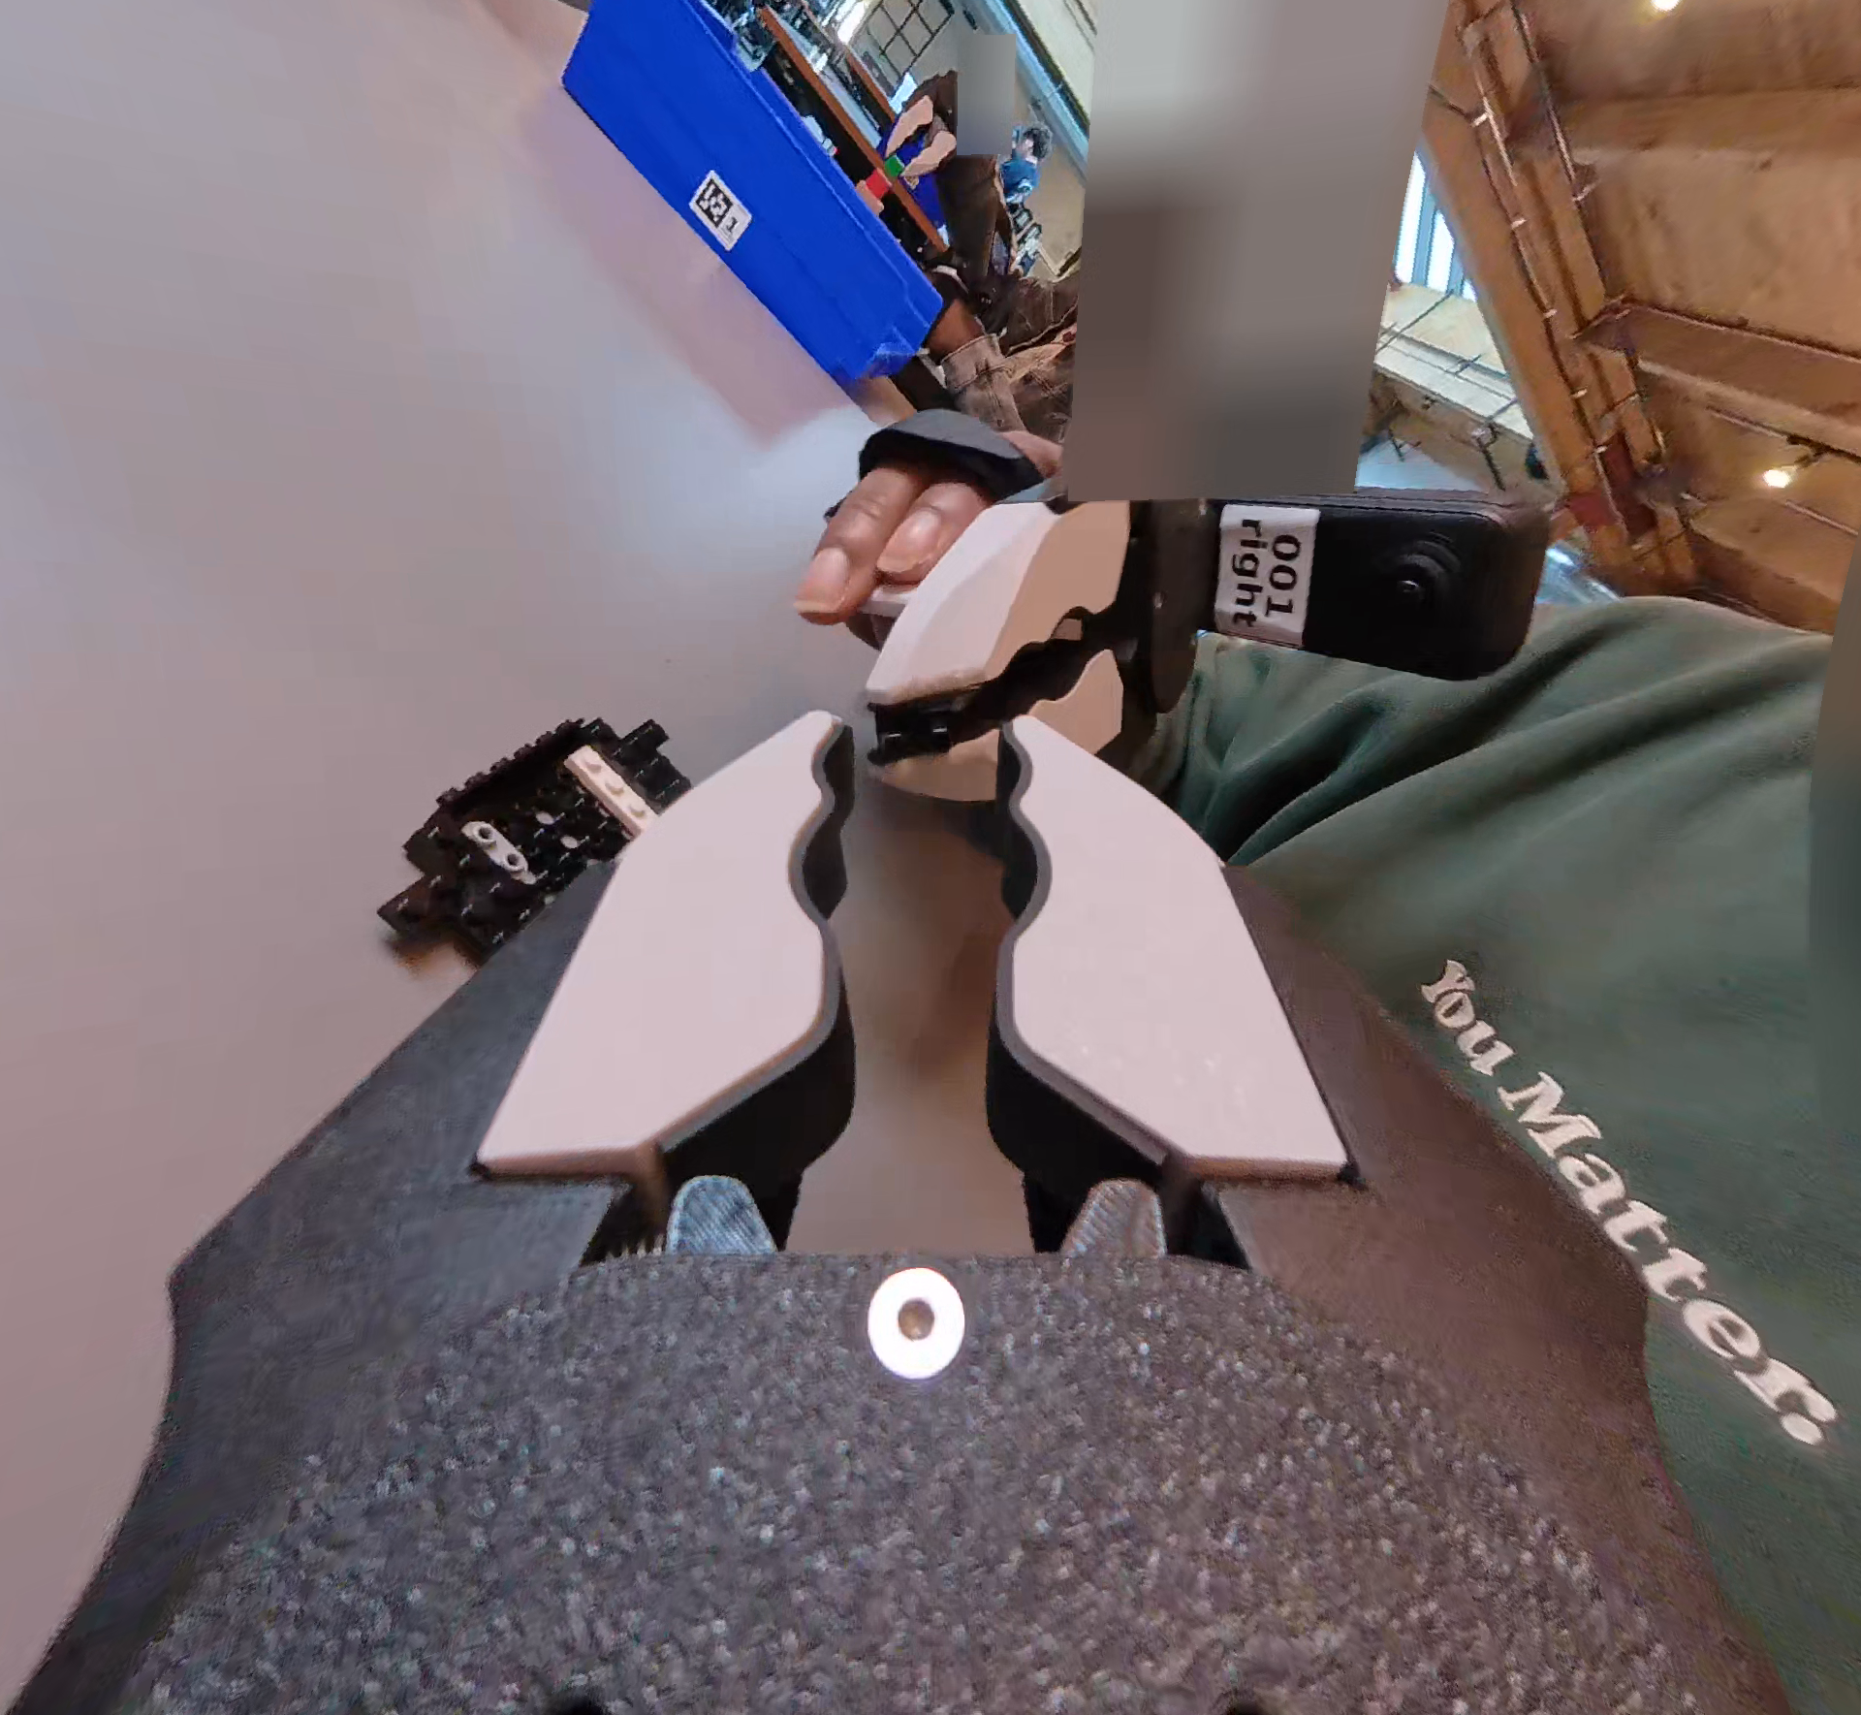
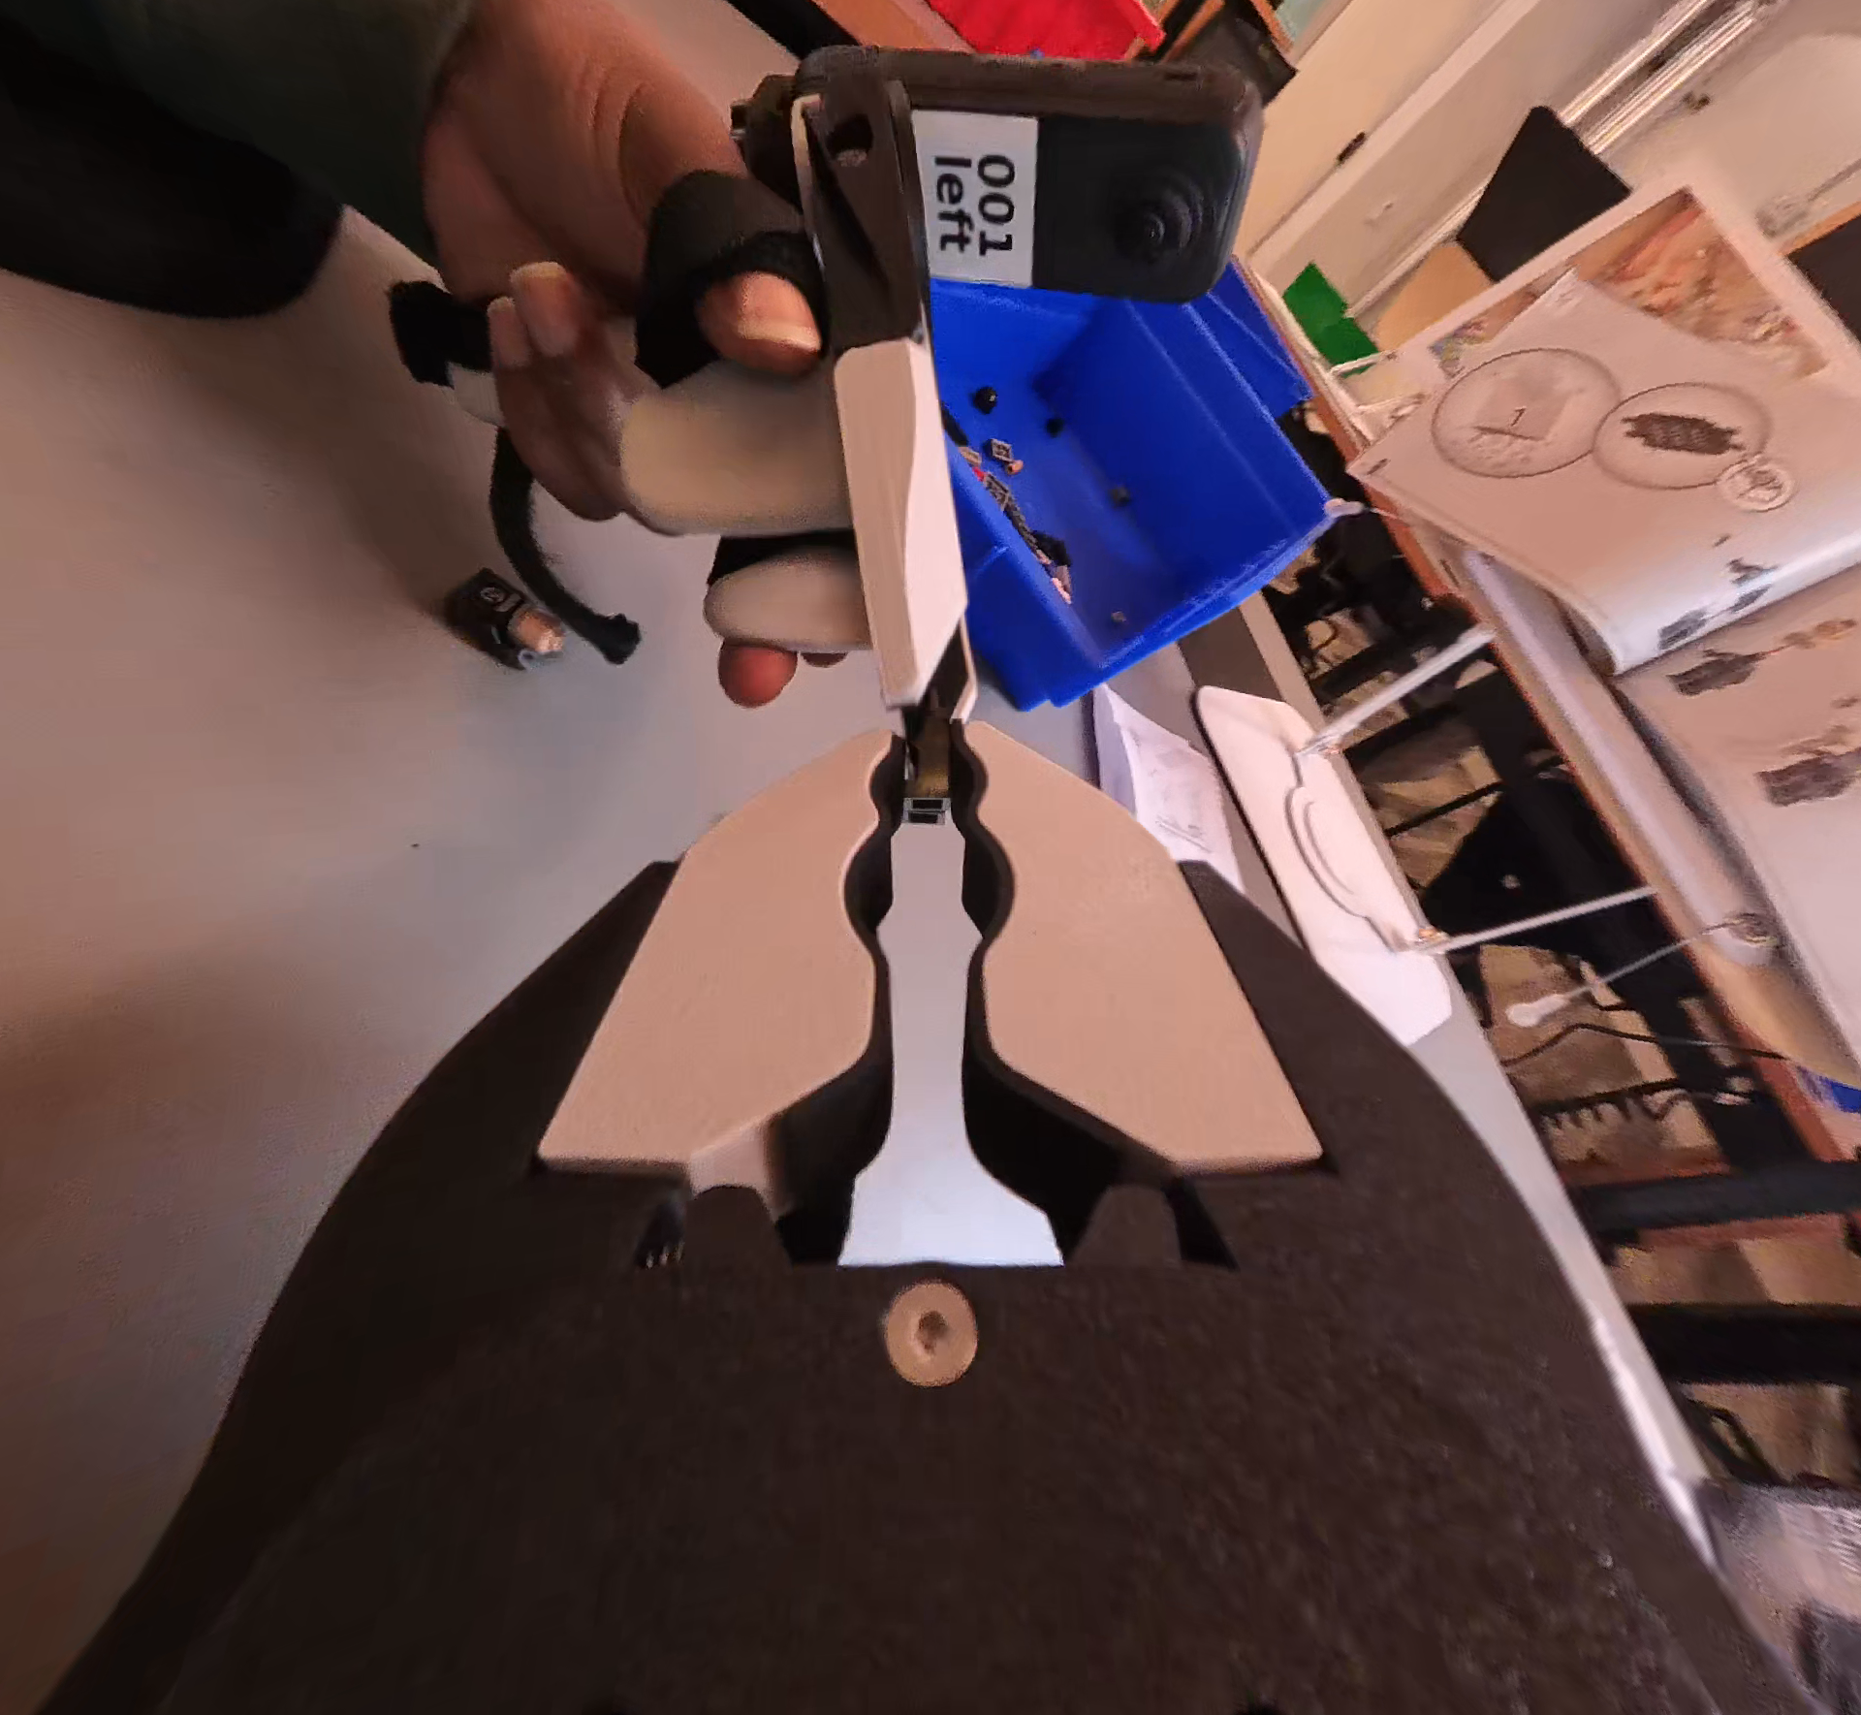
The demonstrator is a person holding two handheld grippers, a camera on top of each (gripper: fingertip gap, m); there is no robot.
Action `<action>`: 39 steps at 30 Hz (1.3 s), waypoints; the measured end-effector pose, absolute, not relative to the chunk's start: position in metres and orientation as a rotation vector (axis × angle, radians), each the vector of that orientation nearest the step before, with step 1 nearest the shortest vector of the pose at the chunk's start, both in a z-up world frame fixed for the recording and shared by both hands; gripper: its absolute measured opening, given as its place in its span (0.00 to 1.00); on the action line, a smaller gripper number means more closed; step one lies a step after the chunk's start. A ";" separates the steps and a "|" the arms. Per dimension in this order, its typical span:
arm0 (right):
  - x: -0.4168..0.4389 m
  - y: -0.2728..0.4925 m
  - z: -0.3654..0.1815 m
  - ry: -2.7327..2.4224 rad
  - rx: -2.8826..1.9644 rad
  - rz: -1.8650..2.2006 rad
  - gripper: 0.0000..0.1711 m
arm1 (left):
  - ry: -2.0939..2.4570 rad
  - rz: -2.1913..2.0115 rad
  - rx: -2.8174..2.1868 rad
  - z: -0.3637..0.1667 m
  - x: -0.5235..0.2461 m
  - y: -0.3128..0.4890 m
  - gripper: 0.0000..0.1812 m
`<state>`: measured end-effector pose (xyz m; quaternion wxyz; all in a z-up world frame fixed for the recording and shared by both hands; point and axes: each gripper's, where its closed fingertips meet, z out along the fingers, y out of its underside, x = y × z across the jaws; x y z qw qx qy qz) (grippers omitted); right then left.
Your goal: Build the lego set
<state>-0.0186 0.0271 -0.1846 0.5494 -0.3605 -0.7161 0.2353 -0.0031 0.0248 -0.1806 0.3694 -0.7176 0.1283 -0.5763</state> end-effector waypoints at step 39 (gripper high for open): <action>-0.020 0.057 -0.210 -1.673 -1.145 0.673 0.12 | 1.187 -0.530 -2.497 -0.277 -0.061 -0.050 0.20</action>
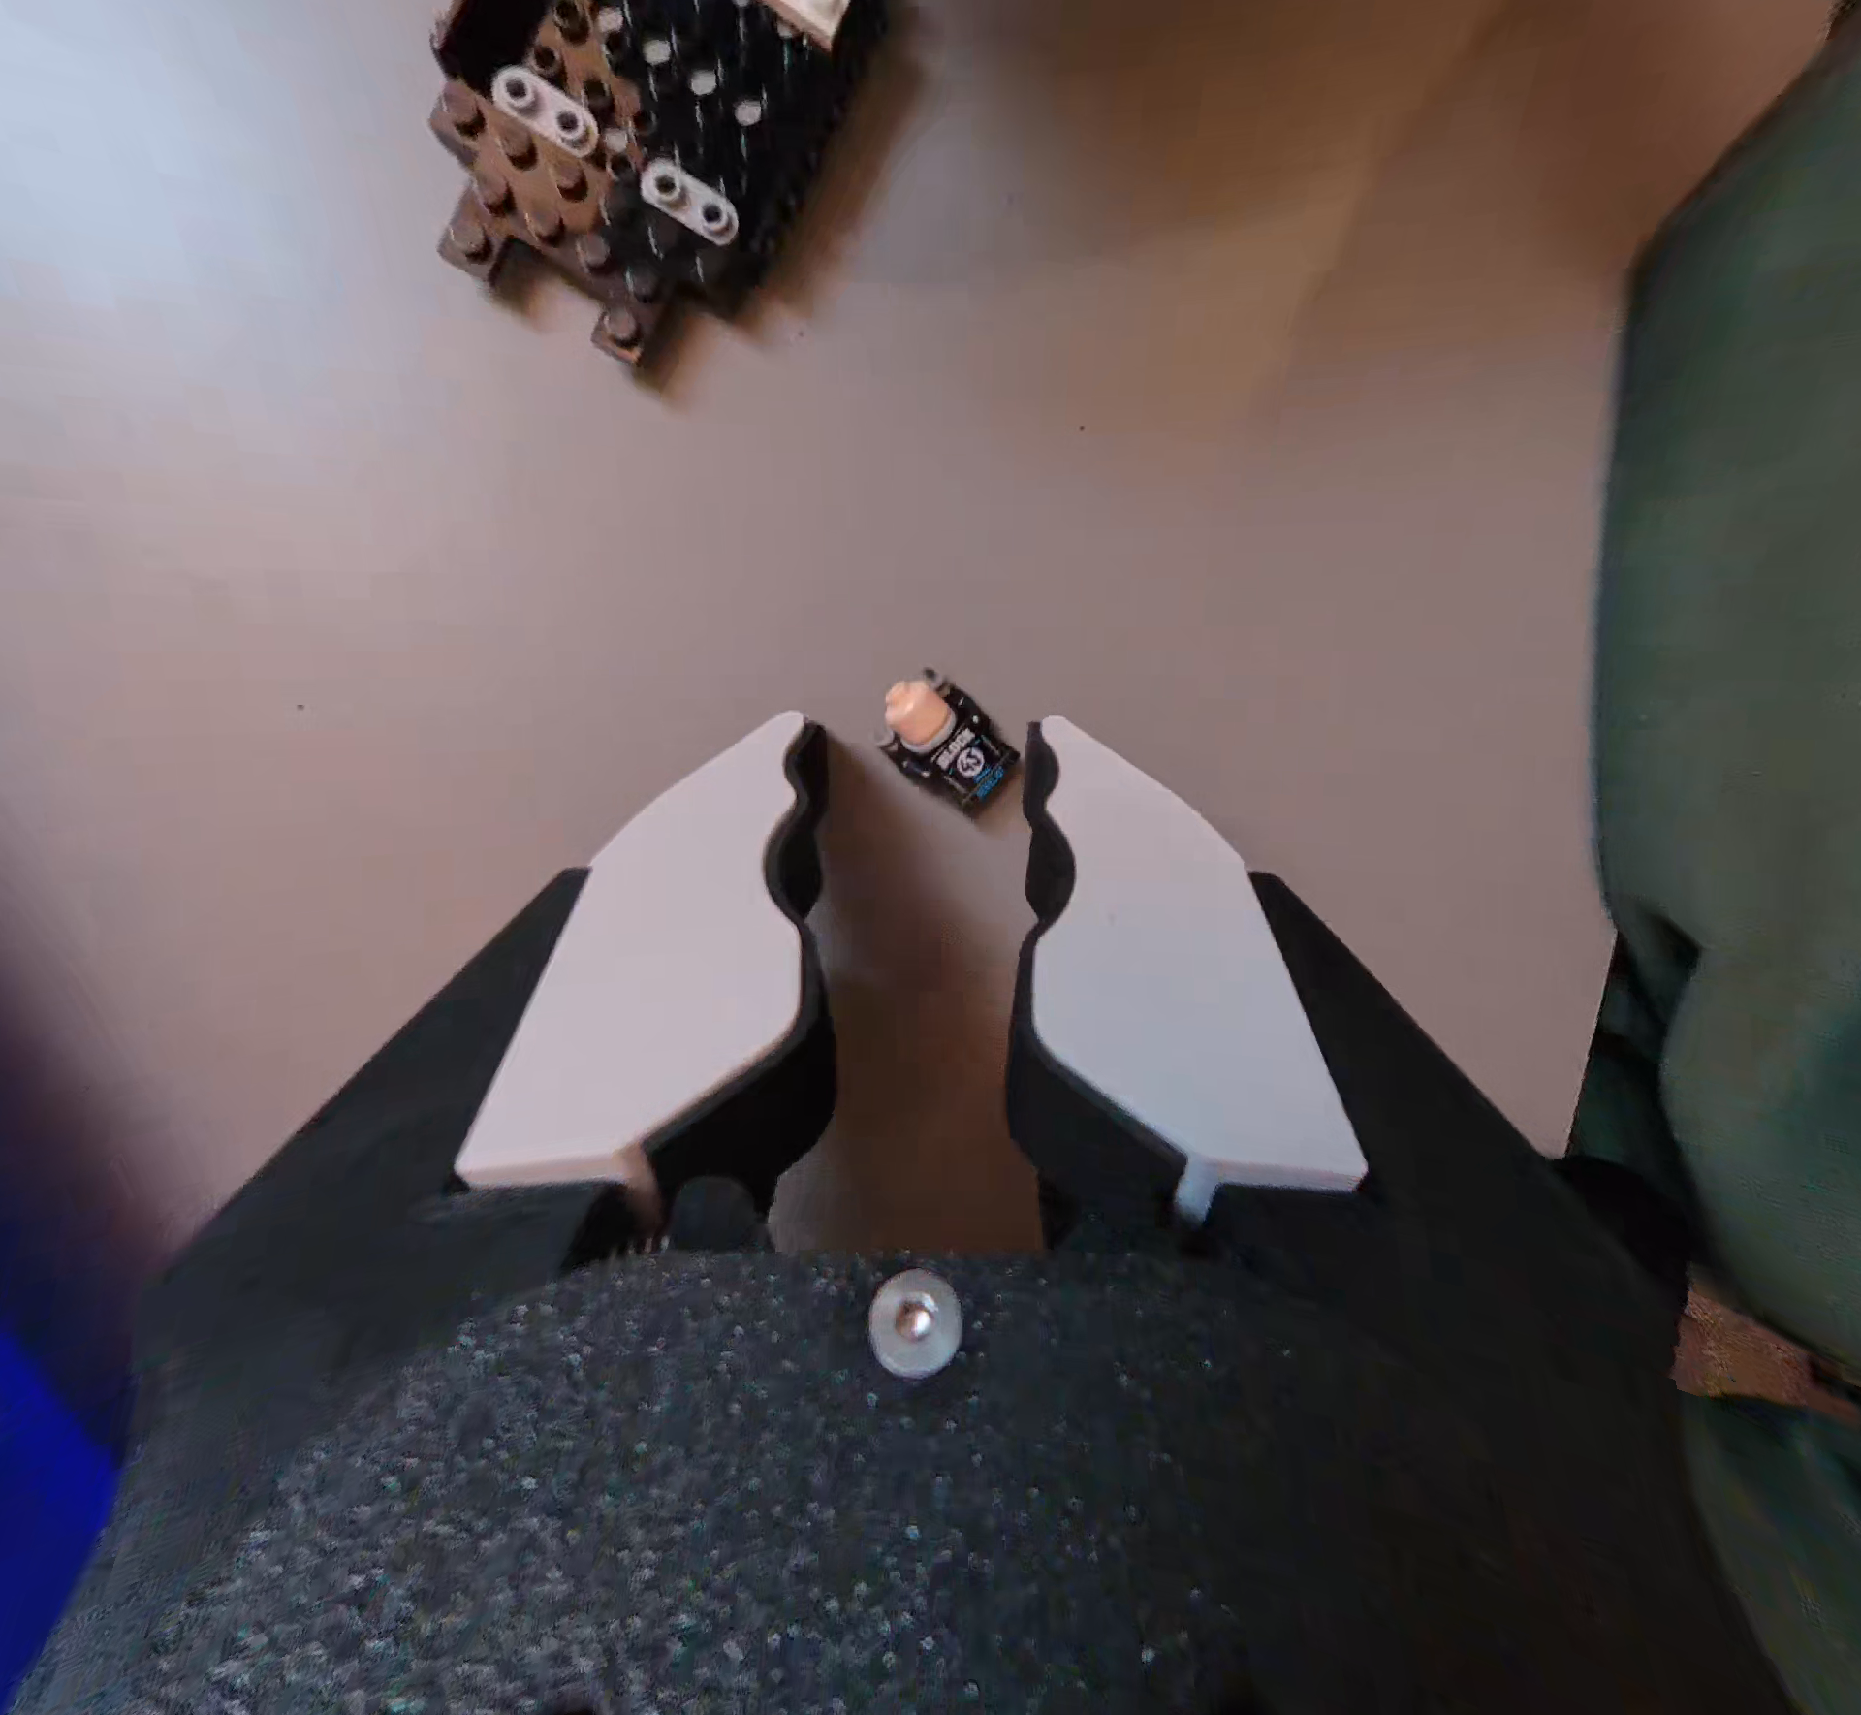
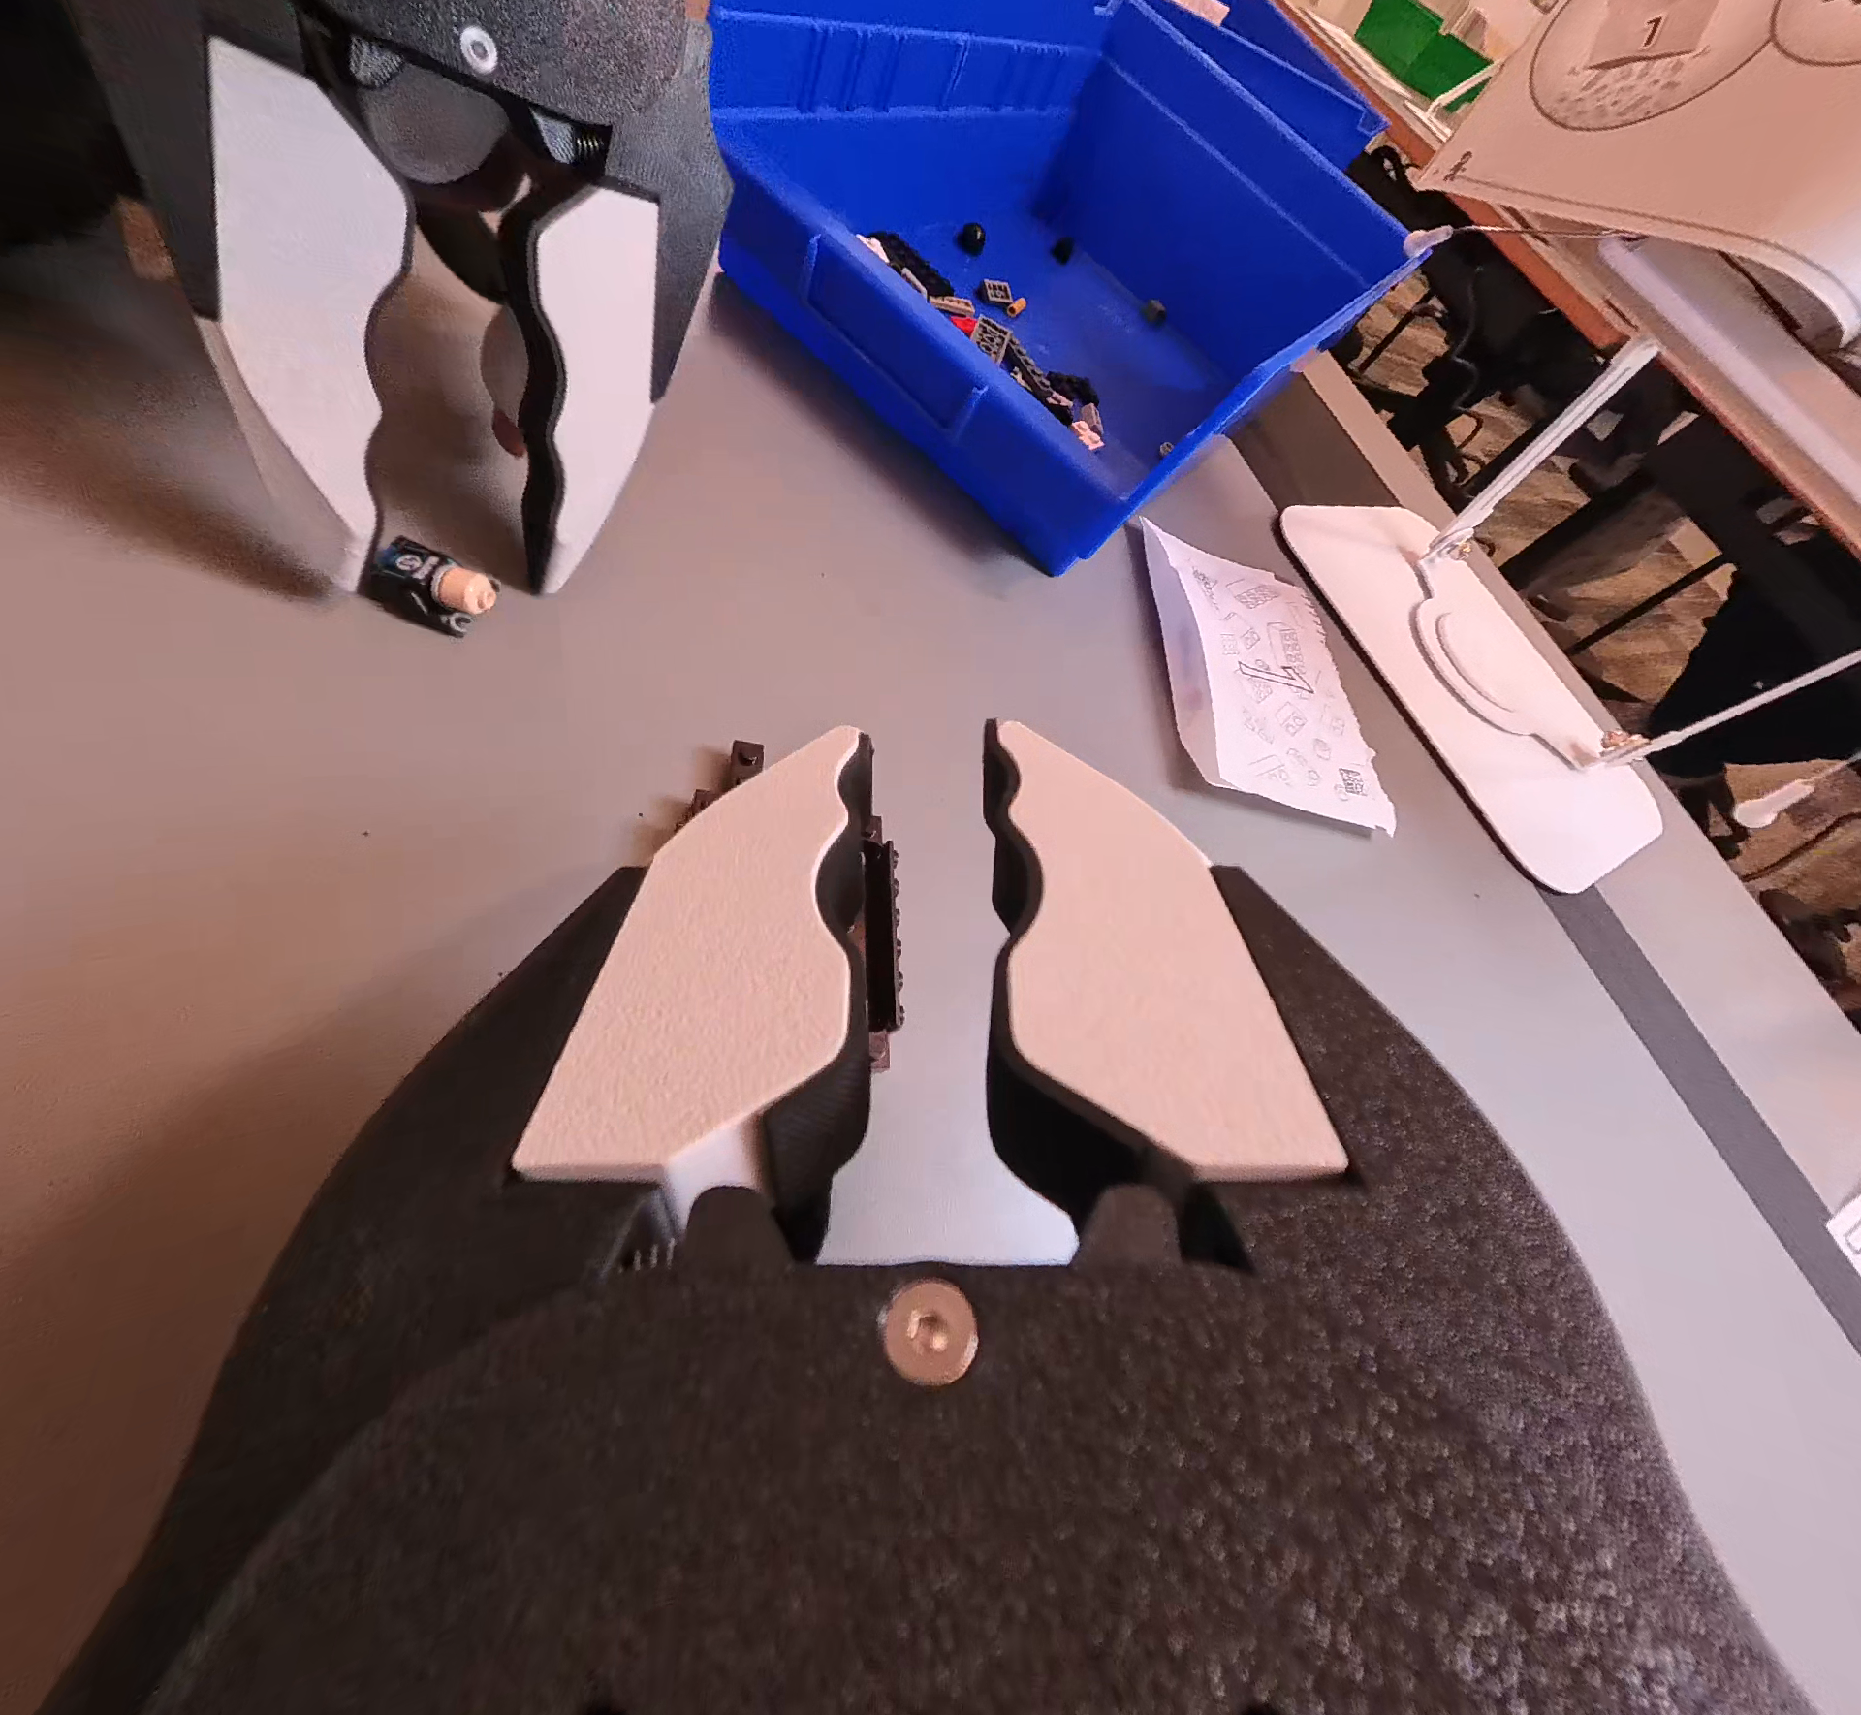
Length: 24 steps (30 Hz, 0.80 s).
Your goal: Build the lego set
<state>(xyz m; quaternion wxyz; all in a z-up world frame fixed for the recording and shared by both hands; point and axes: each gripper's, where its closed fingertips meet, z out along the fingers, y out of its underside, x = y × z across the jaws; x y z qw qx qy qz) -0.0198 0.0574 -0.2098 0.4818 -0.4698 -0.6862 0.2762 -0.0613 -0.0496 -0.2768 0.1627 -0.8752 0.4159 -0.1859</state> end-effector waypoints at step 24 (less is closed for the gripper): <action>-0.018 0.013 -0.165 -1.463 -1.392 1.686 0.06 | 1.058 -0.088 -1.614 -0.168 -0.017 0.022 0.12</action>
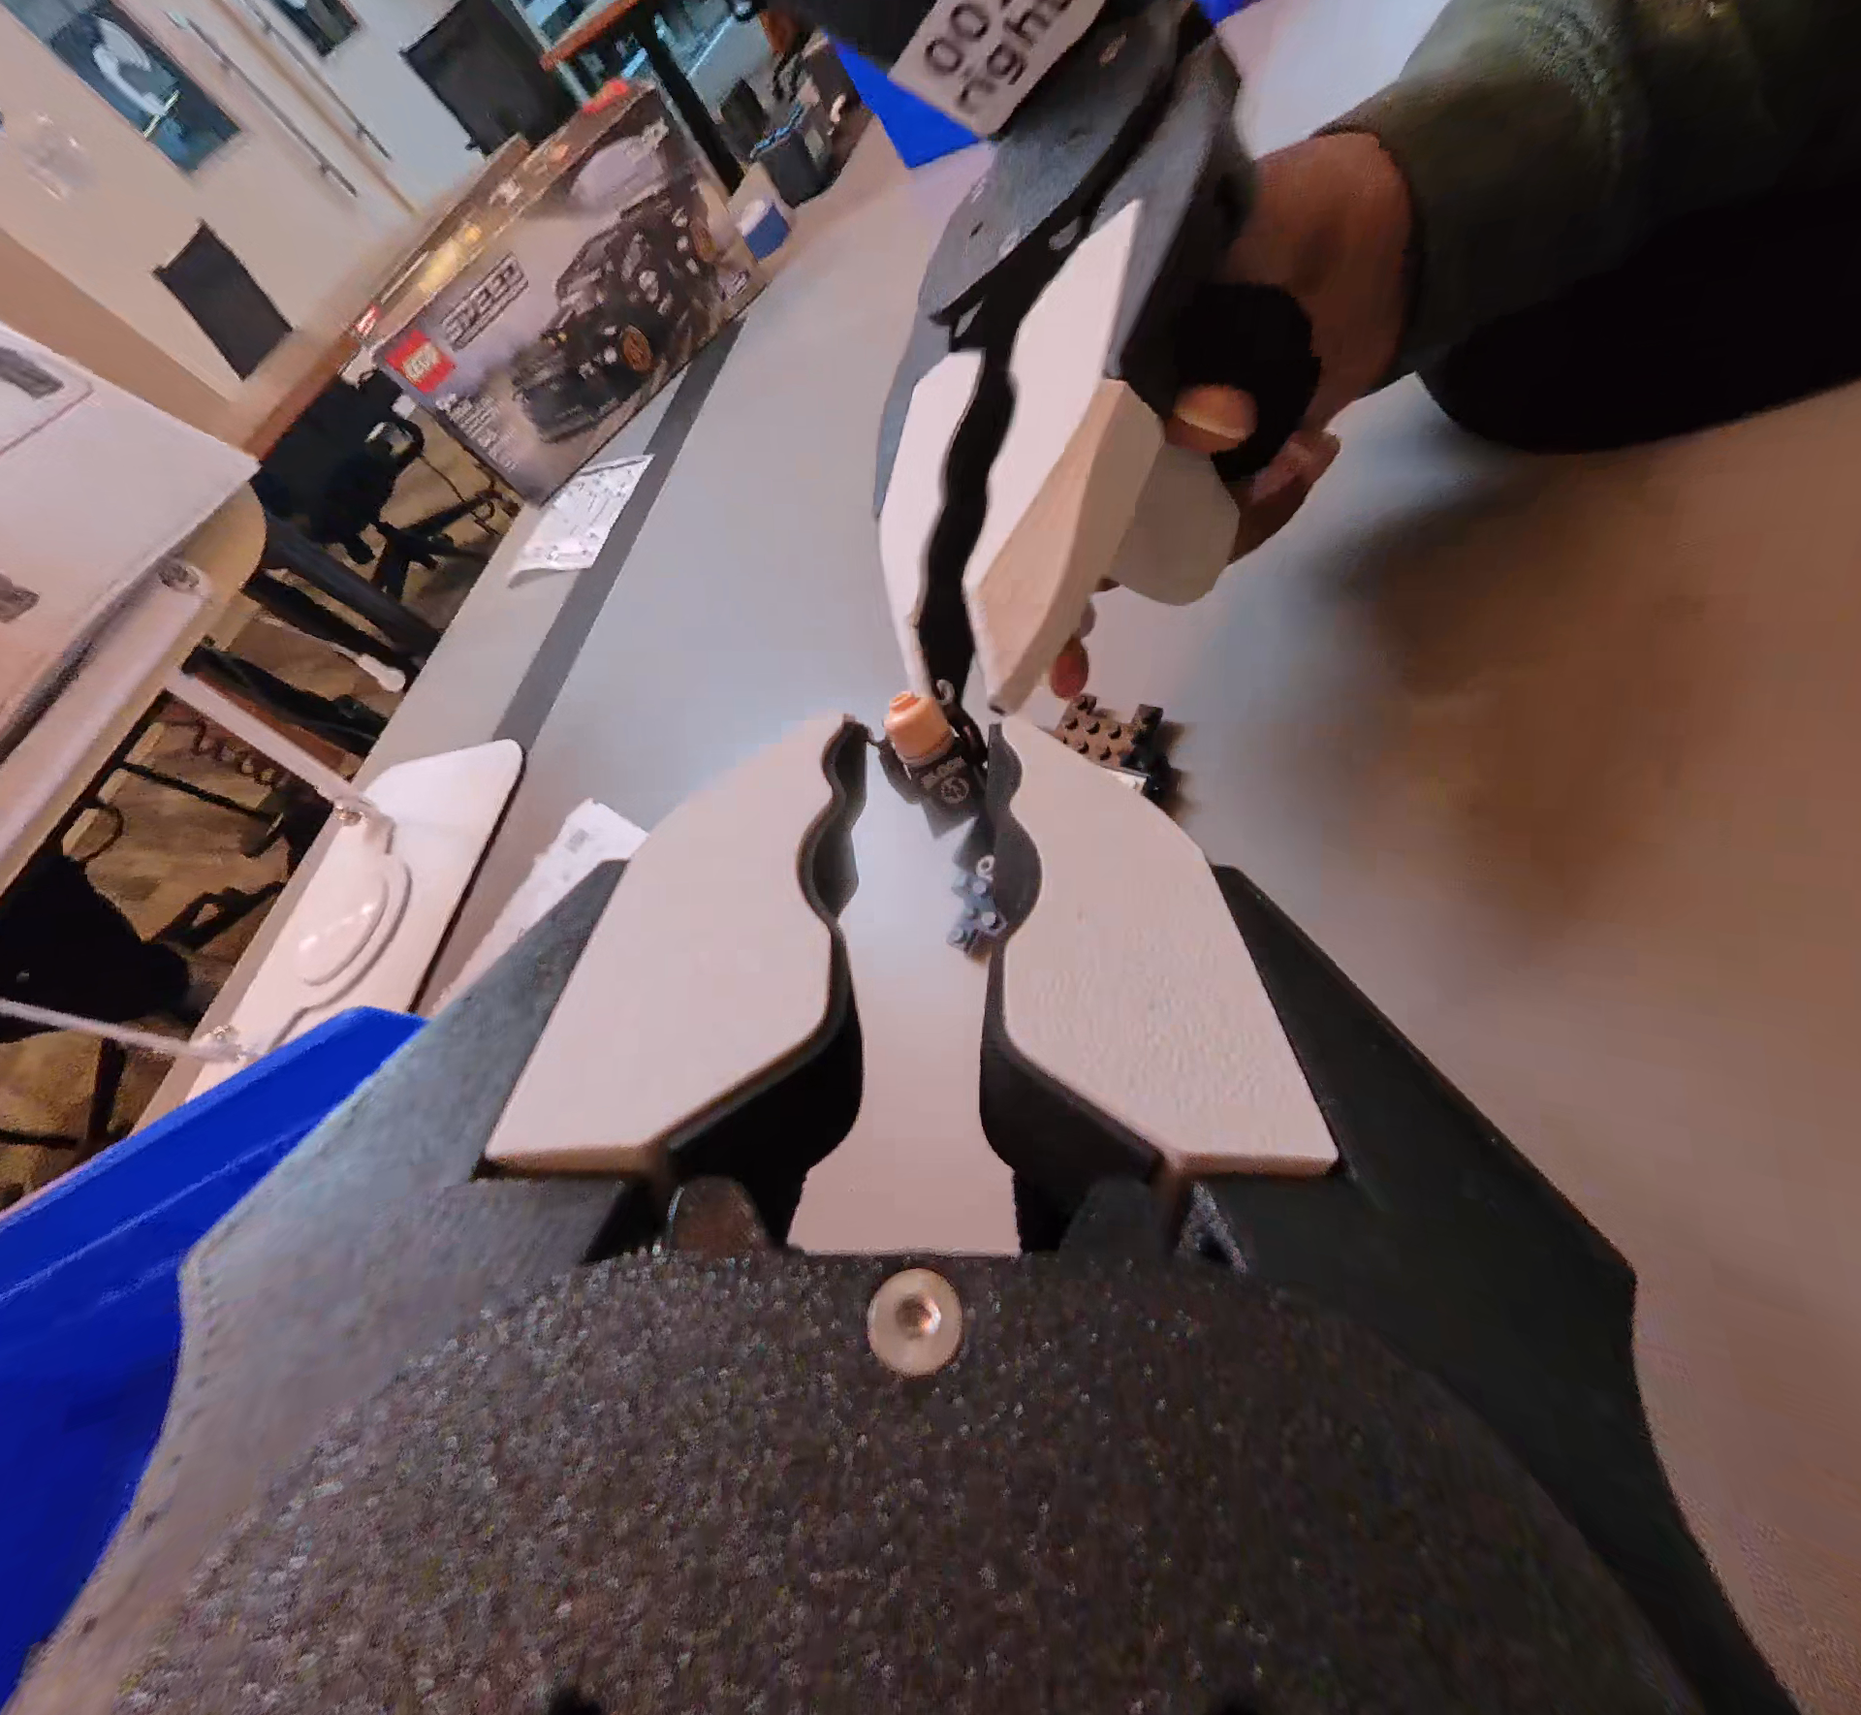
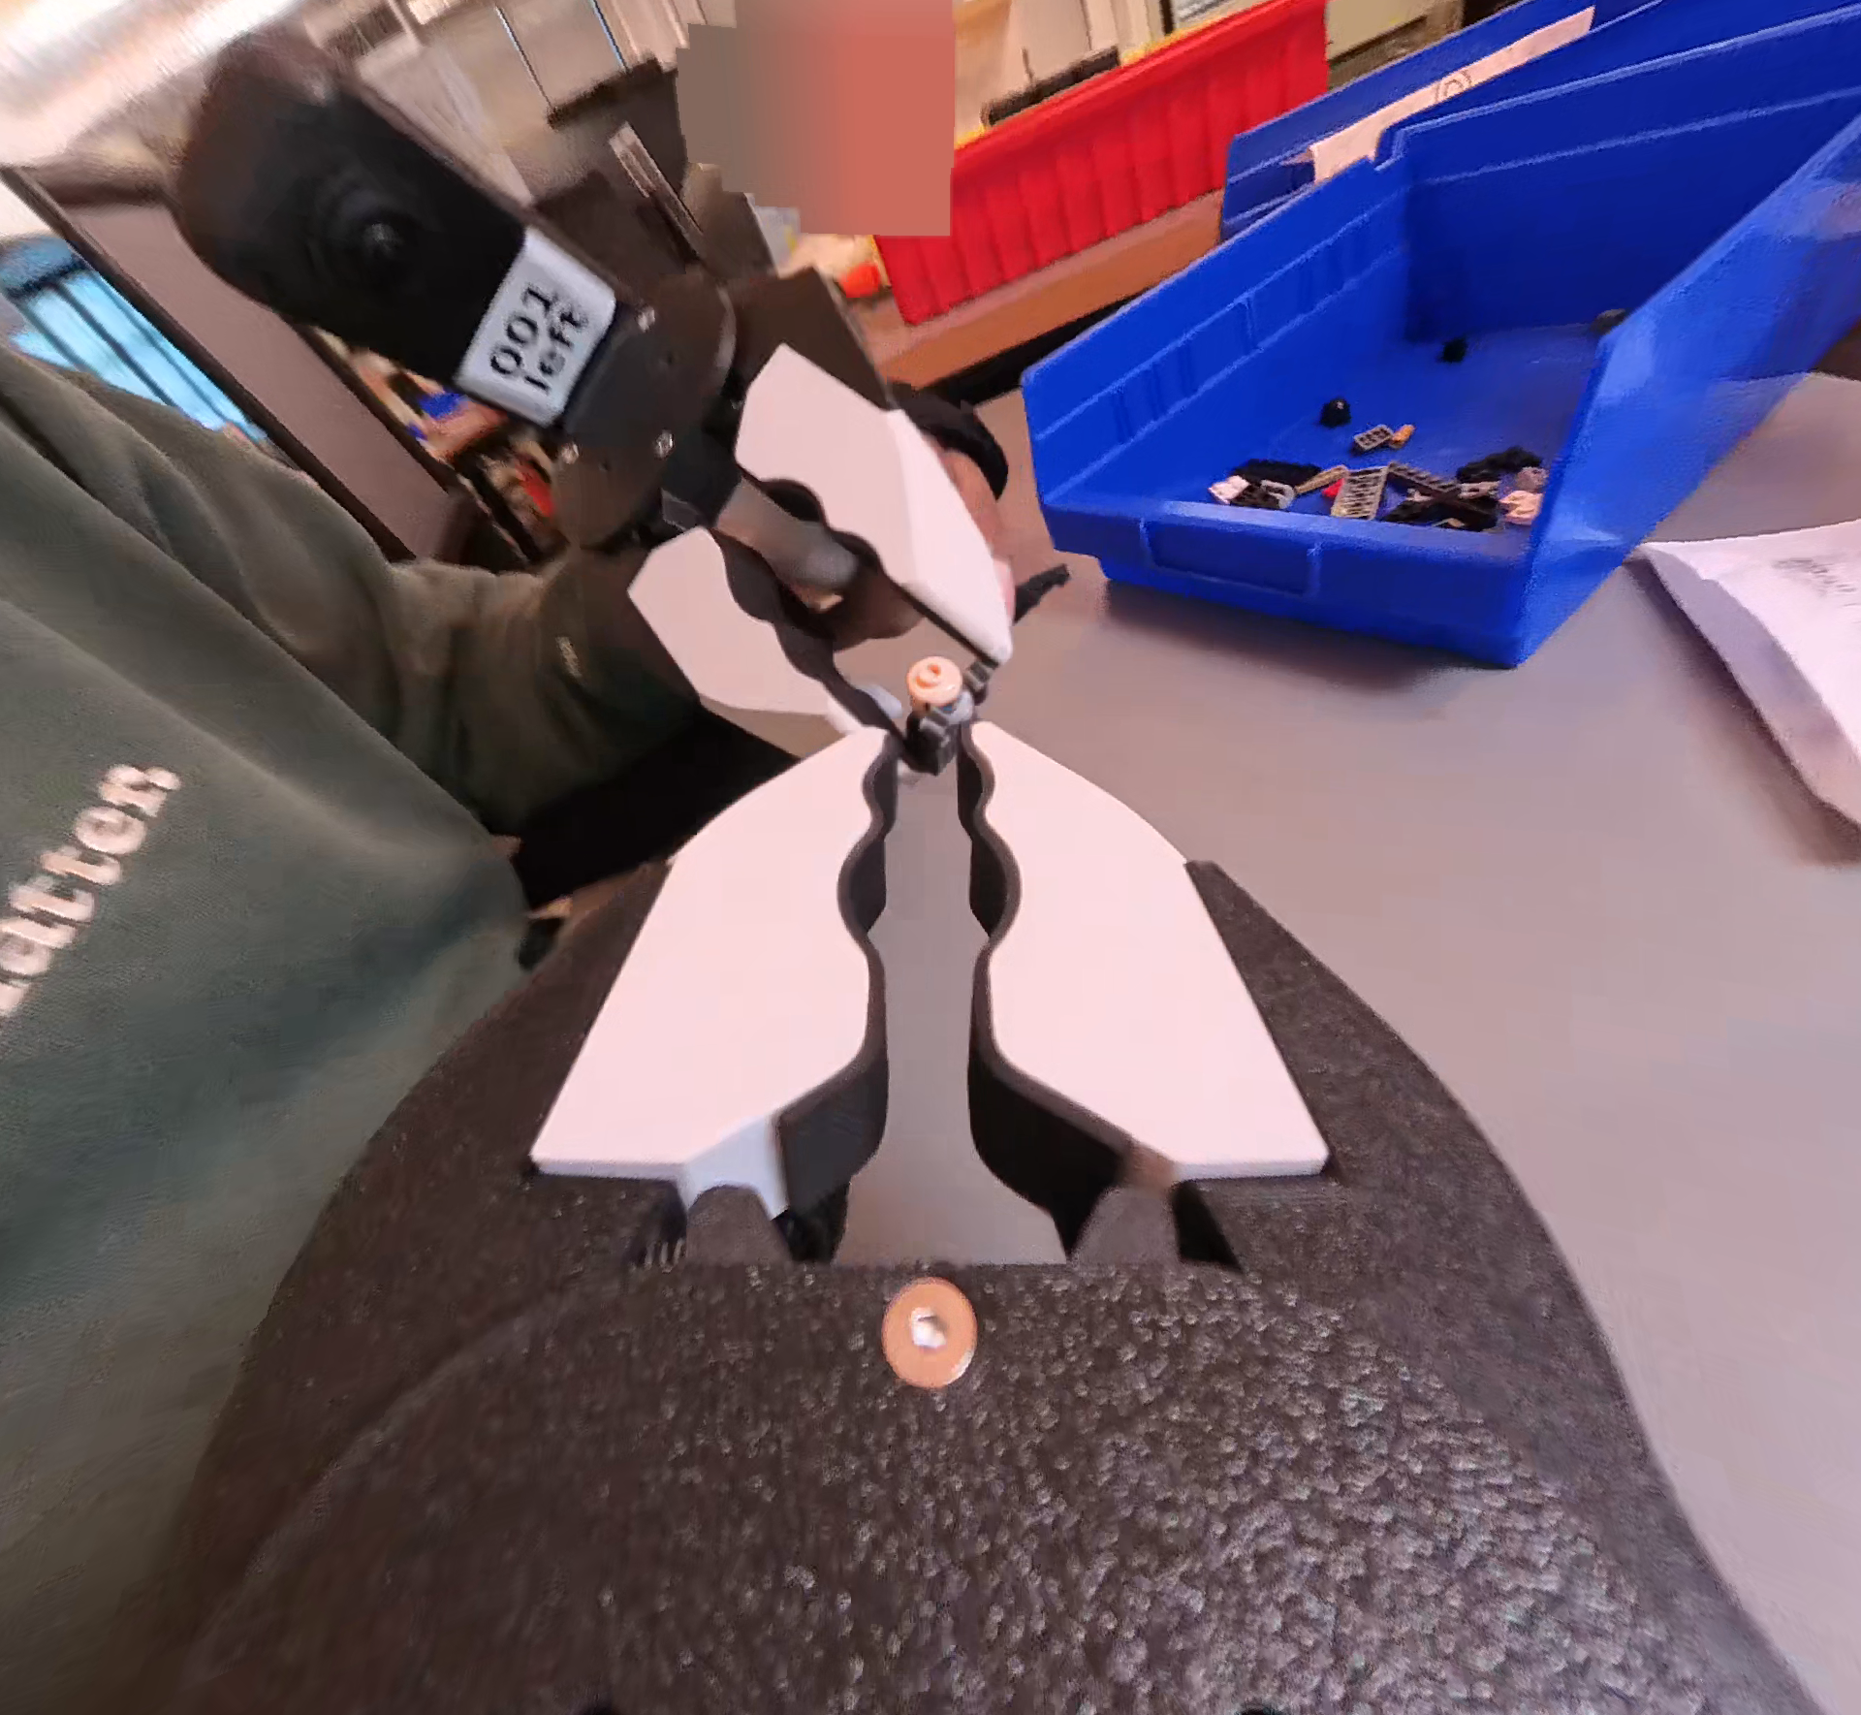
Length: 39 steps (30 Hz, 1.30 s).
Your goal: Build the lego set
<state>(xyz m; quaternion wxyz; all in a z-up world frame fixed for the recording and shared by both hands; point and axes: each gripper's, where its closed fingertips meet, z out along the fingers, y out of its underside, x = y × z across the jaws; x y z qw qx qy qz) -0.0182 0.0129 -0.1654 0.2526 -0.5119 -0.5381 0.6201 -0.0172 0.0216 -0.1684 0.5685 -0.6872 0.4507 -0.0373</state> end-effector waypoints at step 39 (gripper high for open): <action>0.002 -0.136 -0.258 -2.422 -0.874 1.267 0.14 | 0.959 -0.559 -1.753 -0.200 -0.033 0.030 0.00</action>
